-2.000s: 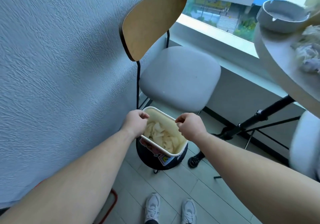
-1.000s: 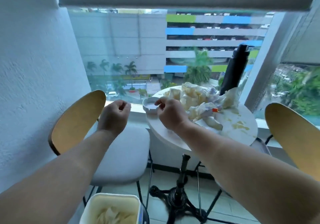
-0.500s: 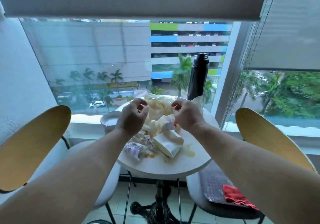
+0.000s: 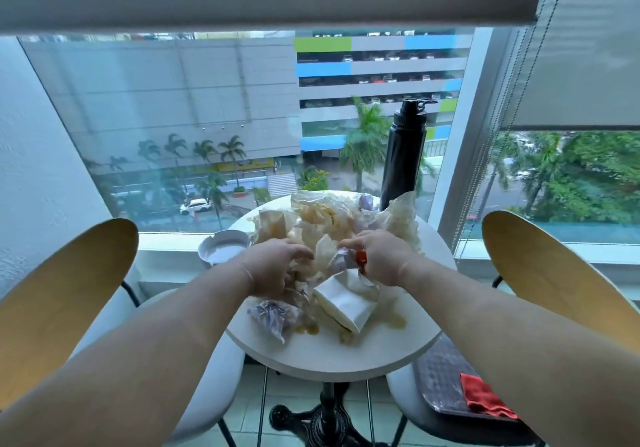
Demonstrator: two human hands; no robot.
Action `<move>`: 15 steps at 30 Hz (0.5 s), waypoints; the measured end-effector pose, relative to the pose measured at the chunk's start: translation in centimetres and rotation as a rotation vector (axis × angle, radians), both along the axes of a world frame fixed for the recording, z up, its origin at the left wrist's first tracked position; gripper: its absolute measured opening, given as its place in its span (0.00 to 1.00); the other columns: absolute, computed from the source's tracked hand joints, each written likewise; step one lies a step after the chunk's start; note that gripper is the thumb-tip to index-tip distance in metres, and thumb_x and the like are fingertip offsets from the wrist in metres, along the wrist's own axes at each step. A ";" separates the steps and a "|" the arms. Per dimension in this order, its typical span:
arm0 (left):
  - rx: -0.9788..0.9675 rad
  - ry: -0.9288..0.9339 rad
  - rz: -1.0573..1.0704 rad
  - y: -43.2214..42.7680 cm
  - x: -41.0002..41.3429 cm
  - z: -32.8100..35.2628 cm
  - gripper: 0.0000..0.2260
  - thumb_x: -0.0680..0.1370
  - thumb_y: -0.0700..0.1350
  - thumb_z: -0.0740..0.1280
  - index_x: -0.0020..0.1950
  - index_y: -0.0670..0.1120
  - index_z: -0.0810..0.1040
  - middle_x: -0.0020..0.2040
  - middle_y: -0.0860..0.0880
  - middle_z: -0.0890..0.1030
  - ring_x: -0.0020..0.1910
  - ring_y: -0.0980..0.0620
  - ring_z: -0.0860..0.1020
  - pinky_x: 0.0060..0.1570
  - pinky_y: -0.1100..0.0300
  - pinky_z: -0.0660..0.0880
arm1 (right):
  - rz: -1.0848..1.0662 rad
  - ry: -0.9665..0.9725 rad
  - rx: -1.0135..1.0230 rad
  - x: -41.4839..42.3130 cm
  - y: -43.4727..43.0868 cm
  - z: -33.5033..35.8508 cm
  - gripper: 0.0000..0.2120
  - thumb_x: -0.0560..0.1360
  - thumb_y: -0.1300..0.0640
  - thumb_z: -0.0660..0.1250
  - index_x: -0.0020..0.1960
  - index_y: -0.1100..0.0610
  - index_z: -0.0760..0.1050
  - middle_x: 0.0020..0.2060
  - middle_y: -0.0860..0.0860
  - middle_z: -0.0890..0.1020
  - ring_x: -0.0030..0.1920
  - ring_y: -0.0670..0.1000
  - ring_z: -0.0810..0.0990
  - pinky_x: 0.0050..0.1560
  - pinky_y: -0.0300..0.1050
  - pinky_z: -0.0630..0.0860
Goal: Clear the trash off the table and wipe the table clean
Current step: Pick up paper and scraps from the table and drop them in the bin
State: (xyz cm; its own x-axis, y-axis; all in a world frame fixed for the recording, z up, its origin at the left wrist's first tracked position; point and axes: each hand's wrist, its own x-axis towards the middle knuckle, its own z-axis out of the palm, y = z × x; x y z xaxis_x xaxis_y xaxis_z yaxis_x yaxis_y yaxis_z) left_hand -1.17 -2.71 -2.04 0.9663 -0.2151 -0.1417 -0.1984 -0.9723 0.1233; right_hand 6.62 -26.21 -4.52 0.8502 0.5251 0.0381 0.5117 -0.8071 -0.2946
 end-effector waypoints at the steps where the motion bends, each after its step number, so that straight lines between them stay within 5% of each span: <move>1: -0.054 -0.048 0.027 0.4 0.1 -0.1 0.30 0.76 0.40 0.73 0.76 0.57 0.73 0.73 0.52 0.76 0.68 0.47 0.75 0.70 0.53 0.74 | -0.023 -0.020 0.006 0.4 0.1 -0.4 0.14 0.78 0.55 0.71 0.61 0.42 0.84 0.52 0.41 0.80 0.55 0.50 0.80 0.56 0.48 0.80; 5: -0.198 -0.244 0.081 1.4 0.6 -0.6 0.26 0.79 0.32 0.63 0.74 0.53 0.77 0.66 0.46 0.82 0.61 0.46 0.81 0.64 0.56 0.77 | -0.101 -0.067 0.145 1.4 0.0 -0.6 0.03 0.75 0.52 0.73 0.44 0.49 0.85 0.36 0.44 0.79 0.42 0.51 0.78 0.40 0.43 0.72; 9: -0.334 -0.470 0.085 1.6 1.2 -0.5 0.22 0.79 0.34 0.66 0.71 0.49 0.79 0.63 0.43 0.85 0.60 0.45 0.83 0.64 0.59 0.76 | -0.197 -0.041 0.371 1.8 0.0 0.4 0.19 0.77 0.48 0.72 0.31 0.53 0.73 0.29 0.48 0.74 0.33 0.51 0.72 0.35 0.49 0.68; 15: -0.619 -0.653 0.216 1.1 2.6 0.1 0.14 0.78 0.33 0.66 0.59 0.44 0.86 0.55 0.41 0.85 0.54 0.42 0.83 0.60 0.58 0.77 | -0.287 0.049 0.739 1.6 0.7 2.4 0.17 0.74 0.58 0.69 0.29 0.57 0.70 0.27 0.50 0.70 0.30 0.49 0.67 0.34 0.46 0.67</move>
State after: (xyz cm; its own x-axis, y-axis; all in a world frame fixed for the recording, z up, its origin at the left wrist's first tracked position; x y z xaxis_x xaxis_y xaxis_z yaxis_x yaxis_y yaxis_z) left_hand 1.43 -1.65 -1.92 0.8421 0.1232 0.5251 -0.2334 -0.7944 0.5608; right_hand 8.27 -25.52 -2.09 0.9583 0.1382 0.2501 0.2856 -0.4927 -0.8220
